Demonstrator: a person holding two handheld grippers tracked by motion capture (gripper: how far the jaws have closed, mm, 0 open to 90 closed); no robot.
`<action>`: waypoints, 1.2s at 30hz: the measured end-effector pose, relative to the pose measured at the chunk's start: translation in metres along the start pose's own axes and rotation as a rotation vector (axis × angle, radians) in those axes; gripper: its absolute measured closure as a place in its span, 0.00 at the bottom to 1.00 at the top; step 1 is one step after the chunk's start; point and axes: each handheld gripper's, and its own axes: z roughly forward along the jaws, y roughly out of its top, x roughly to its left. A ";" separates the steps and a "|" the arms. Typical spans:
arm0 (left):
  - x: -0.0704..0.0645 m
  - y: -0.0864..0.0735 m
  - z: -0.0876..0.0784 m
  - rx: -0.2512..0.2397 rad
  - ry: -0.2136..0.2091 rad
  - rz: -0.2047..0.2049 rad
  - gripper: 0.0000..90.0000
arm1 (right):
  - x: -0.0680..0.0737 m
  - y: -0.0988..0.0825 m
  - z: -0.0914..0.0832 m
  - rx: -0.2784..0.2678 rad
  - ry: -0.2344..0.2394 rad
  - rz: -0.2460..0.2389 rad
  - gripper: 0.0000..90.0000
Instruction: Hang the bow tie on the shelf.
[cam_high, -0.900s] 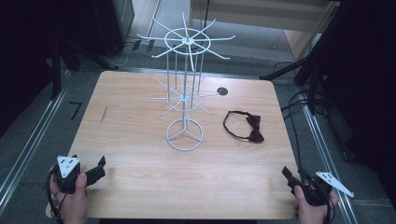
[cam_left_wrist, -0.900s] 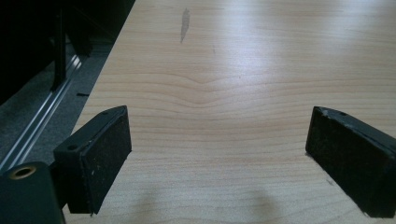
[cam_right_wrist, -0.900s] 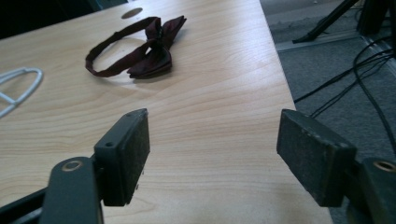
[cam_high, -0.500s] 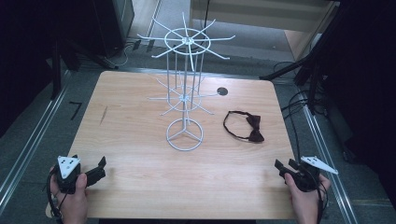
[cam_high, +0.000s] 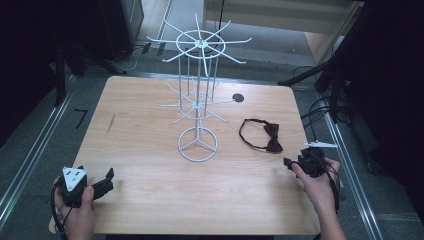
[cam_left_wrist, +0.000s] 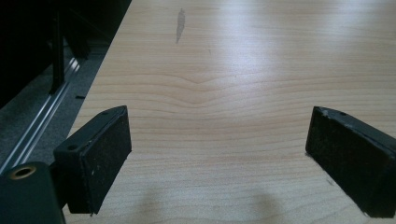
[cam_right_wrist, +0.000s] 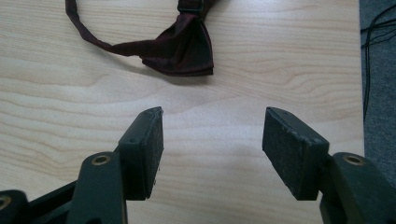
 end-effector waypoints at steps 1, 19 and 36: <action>0.000 0.000 0.000 0.000 0.000 0.001 0.08 | 0.001 0.004 0.001 0.009 -0.006 -0.005 0.43; -0.001 0.000 0.000 0.005 0.006 0.002 0.08 | 0.006 0.052 0.018 0.170 -0.017 -0.035 0.43; -0.001 0.000 0.001 0.008 0.005 0.006 0.08 | 0.022 0.088 0.044 0.331 -0.037 -0.083 0.43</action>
